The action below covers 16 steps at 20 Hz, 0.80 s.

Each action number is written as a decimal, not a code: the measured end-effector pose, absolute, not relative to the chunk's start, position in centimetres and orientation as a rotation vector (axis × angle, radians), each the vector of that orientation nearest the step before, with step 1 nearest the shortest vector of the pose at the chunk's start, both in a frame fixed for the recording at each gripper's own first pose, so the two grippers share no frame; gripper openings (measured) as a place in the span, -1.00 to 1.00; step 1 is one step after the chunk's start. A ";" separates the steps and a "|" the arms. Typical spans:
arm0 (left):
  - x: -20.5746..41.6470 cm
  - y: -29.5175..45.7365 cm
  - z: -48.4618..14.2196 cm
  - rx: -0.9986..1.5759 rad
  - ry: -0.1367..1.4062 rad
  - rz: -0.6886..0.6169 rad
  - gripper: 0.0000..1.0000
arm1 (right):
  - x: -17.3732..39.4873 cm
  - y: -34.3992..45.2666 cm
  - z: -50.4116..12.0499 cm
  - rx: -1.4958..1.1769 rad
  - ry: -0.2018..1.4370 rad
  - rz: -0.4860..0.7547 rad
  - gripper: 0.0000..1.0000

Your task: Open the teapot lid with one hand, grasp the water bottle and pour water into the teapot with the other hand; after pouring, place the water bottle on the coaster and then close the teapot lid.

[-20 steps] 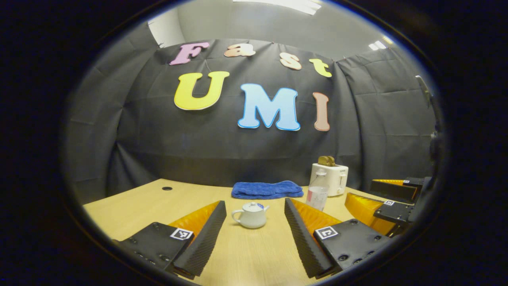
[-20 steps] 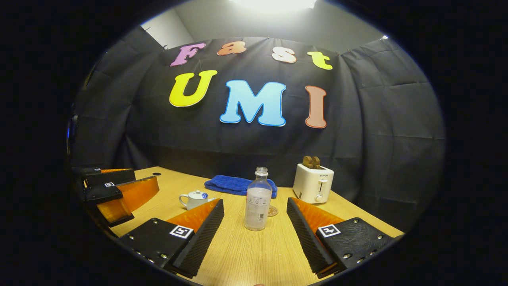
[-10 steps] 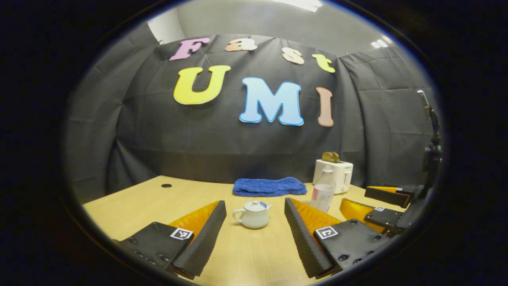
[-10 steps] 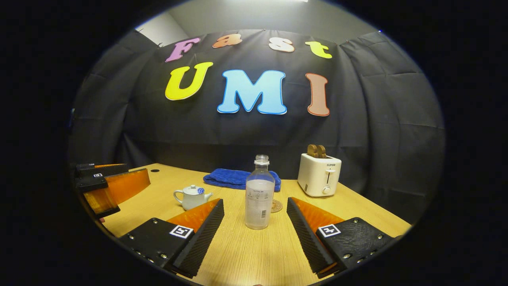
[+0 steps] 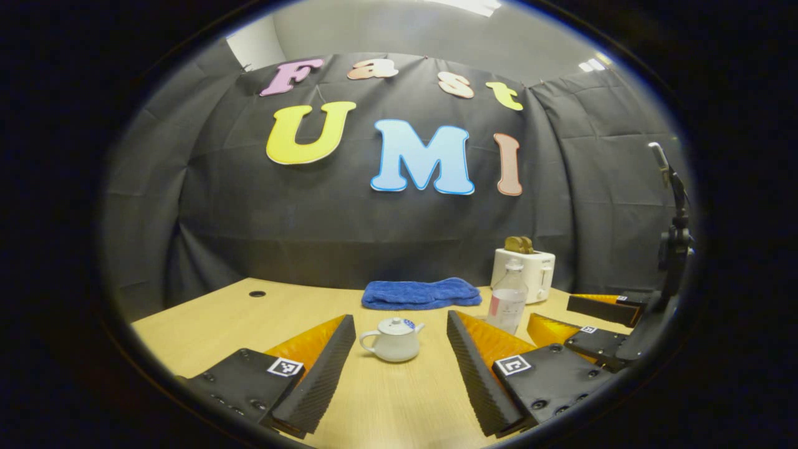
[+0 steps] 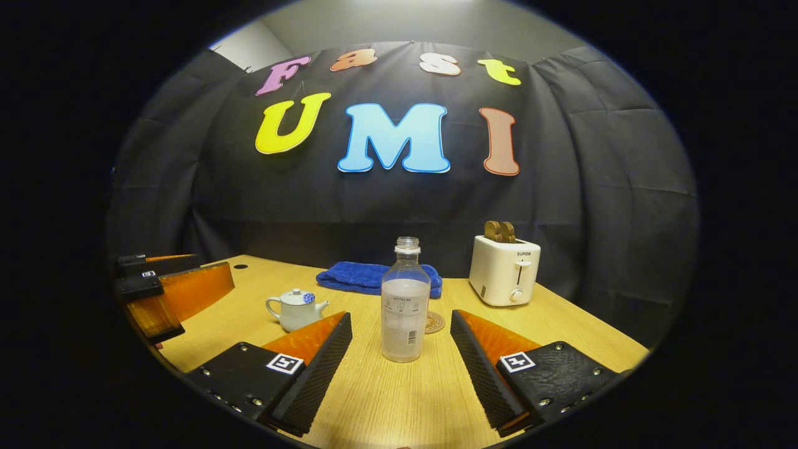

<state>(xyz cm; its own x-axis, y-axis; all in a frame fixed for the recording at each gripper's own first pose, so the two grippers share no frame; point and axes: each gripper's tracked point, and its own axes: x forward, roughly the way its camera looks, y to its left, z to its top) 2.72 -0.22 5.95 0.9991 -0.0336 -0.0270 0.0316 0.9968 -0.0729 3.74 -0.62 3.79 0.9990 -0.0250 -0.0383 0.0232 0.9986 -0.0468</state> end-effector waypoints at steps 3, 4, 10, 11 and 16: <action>2.8 -0.1 5.8 -0.062 0.029 -0.036 0.92 | 3.7 -0.7 4.5 -0.045 0.016 -0.029 0.97; 2.7 0.0 5.8 -0.055 0.028 -0.034 0.92 | 3.7 -0.6 4.5 -0.041 0.017 -0.023 0.97; 2.2 1.1 6.0 -0.065 0.020 -0.015 0.92 | 3.5 -0.5 6.2 -0.087 -0.012 -0.025 0.97; 2.1 1.3 6.0 -0.070 0.018 -0.011 0.92 | 3.6 -0.4 6.6 -0.100 -0.019 -0.024 0.96; 2.3 1.3 6.3 -0.087 0.026 -0.031 0.92 | 3.9 -0.1 7.9 -0.122 -0.048 -0.033 0.96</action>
<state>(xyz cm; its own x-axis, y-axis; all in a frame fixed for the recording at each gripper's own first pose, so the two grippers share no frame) 2.32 1.31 6.31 0.9992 -0.0317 -0.0247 0.0294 0.9958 -0.0870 3.88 -0.09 7.91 0.9983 -0.0300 0.0498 0.0359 0.9920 -0.1208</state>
